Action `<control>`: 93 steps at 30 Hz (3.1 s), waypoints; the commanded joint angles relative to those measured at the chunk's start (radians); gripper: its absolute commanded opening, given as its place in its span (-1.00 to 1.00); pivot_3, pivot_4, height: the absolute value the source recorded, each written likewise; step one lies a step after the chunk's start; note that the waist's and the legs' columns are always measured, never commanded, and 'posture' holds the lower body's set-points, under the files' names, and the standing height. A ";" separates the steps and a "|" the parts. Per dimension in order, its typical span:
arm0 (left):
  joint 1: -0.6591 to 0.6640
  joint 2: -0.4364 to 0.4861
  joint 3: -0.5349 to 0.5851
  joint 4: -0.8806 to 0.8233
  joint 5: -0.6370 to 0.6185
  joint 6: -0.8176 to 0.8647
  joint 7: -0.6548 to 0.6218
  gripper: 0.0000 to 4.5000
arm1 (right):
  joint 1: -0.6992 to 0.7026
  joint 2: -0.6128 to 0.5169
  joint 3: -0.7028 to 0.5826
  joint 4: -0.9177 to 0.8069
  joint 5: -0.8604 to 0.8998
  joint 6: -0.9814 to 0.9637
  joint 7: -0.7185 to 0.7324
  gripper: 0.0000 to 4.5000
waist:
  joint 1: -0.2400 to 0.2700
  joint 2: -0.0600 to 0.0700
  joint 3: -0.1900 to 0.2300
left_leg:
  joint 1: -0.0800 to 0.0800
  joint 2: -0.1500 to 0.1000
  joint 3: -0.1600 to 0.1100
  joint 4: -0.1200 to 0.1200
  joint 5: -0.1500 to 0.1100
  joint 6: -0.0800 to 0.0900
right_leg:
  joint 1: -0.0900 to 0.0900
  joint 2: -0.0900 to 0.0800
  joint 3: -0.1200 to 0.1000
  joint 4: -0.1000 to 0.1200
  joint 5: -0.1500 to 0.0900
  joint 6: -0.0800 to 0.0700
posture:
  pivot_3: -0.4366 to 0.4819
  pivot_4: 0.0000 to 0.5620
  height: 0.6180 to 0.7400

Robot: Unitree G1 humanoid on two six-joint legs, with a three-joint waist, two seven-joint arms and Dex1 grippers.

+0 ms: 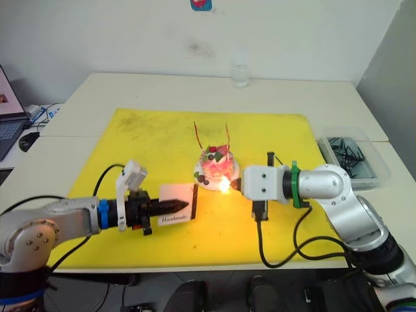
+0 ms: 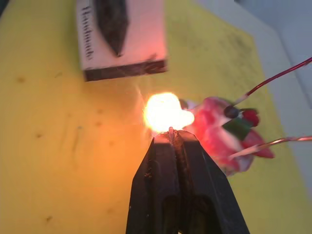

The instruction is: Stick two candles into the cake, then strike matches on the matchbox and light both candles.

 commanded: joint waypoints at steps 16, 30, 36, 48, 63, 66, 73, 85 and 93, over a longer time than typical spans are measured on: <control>-0.010 -0.058 -0.113 0.022 0.136 -0.132 -0.084 -1.00 | -0.335 0.289 0.126 0.391 -0.282 -0.122 -0.327 -0.99 | 0.012 0.000 0.000 | -0.002 -0.002 0.002 0.001 0.000 0.000 | 0.000 -0.002 0.001 -0.001 0.001 -0.001 | -0.05 -0.47 1.00; -0.005 -0.061 -0.097 0.030 0.158 -0.135 -0.108 -1.00 | -0.319 0.302 0.105 0.379 -0.314 -0.121 -0.306 -0.99 | 0.013 0.000 0.000 | -0.001 -0.001 0.002 0.001 0.000 0.000 | 0.000 -0.002 0.001 -0.001 0.001 0.000 | -0.05 -0.47 1.00; -0.035 -0.023 -0.010 0.067 0.094 -0.090 -0.145 -1.00 | -0.309 0.310 0.095 0.326 -0.290 -0.067 -0.286 -0.99 | 0.012 0.000 0.000 | -0.001 -0.001 0.001 0.001 0.000 0.000 | 0.000 -0.002 0.000 -0.001 0.001 -0.001 | -0.05 -0.47 1.00; -0.082 -0.051 -0.027 0.058 -0.048 0.055 -0.107 -1.00 | -0.322 0.269 0.118 0.401 -0.343 -0.091 -0.296 -0.99 | 0.001 0.000 0.000 | -0.001 0.000 0.001 0.000 0.000 0.000 | -0.001 -0.001 0.000 -0.001 0.001 -0.001 | -0.05 -0.47 1.00; -0.086 -0.054 -0.037 0.059 -0.048 0.048 -0.098 -1.00 | -0.341 0.309 0.132 0.438 -0.386 -0.121 -0.300 -0.99 | 0.000 0.000 0.000 | -0.002 0.000 0.001 0.000 0.000 0.000 | -0.001 0.000 0.000 0.000 0.001 -0.001 | -0.05 -0.47 1.00; -0.083 -0.055 -0.037 0.056 -0.049 0.048 -0.094 -1.00 | -0.344 0.316 0.132 0.439 -0.390 -0.119 -0.298 -0.99 | 0.000 0.000 0.000 | -0.001 0.000 0.001 0.000 0.000 0.000 | -0.001 0.000 0.001 0.000 0.001 -0.001 | -0.05 -0.47 1.00; -0.082 -0.057 -0.040 0.054 -0.053 0.047 -0.089 -1.00 | -0.350 0.328 0.133 0.457 -0.398 -0.128 -0.298 -0.99 | 0.000 0.000 0.000 | -0.001 0.000 0.001 0.000 0.000 0.000 | -0.001 0.000 0.001 0.000 0.001 -0.001 | -0.05 -0.47 1.00; -0.091 -0.059 -0.045 0.062 -0.053 0.045 -0.086 -1.00 | -0.345 0.333 0.126 0.473 -0.399 -0.150 -0.294 -0.99 | 0.000 0.000 0.000 | -0.001 0.000 0.001 0.000 0.000 0.000 | -0.001 0.000 0.001 0.000 0.001 -0.001 | -0.05 -0.47 1.00; -0.094 -0.056 -0.048 0.065 -0.050 0.045 -0.090 -1.00 | -0.335 0.331 0.123 0.458 -0.396 -0.148 -0.290 -0.99 | 0.000 0.000 0.000 | -0.001 0.000 0.001 0.000 0.000 0.000 | -0.001 0.000 0.001 0.000 0.001 -0.001 | -0.05 -0.47 1.00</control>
